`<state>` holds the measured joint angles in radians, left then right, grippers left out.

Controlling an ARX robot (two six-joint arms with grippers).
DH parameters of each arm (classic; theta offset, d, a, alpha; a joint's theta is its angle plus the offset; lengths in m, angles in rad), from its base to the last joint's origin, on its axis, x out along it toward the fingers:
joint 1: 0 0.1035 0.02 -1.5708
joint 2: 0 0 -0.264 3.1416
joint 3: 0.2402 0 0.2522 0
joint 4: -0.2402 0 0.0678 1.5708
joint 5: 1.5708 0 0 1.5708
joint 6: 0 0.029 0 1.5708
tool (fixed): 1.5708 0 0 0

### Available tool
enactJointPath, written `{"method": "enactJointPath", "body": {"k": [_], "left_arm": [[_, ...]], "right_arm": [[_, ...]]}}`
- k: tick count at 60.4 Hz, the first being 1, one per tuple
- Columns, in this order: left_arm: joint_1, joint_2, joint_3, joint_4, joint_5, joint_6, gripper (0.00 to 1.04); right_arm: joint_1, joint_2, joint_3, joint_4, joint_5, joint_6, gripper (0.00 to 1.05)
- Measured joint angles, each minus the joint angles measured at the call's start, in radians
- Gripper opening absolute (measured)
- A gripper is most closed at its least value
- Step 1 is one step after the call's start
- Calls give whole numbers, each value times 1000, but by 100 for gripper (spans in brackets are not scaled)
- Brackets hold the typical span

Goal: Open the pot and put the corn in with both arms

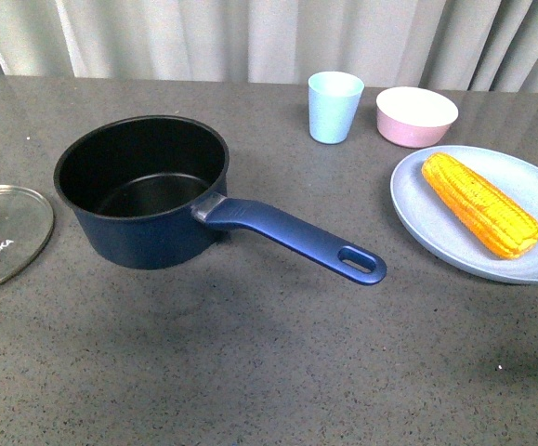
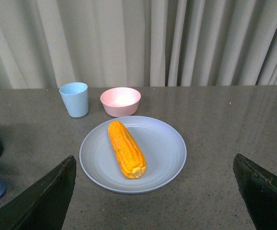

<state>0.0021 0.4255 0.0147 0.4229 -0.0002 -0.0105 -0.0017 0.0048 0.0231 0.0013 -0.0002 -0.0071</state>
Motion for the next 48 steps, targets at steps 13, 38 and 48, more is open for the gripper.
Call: {"method": "enactJointPath", "body": {"k": [13,38,48], "left_arm": [[0,-95,0,-91,0,0,2],[0,-229,0,-225,0,0,2],[0,-341,0,-372,0,0,2]], "right_arm": [[0,0,0,0,0,0,96],[0,0,0,0,0,0,96],[0,0,0,0,0,0,96]]}}
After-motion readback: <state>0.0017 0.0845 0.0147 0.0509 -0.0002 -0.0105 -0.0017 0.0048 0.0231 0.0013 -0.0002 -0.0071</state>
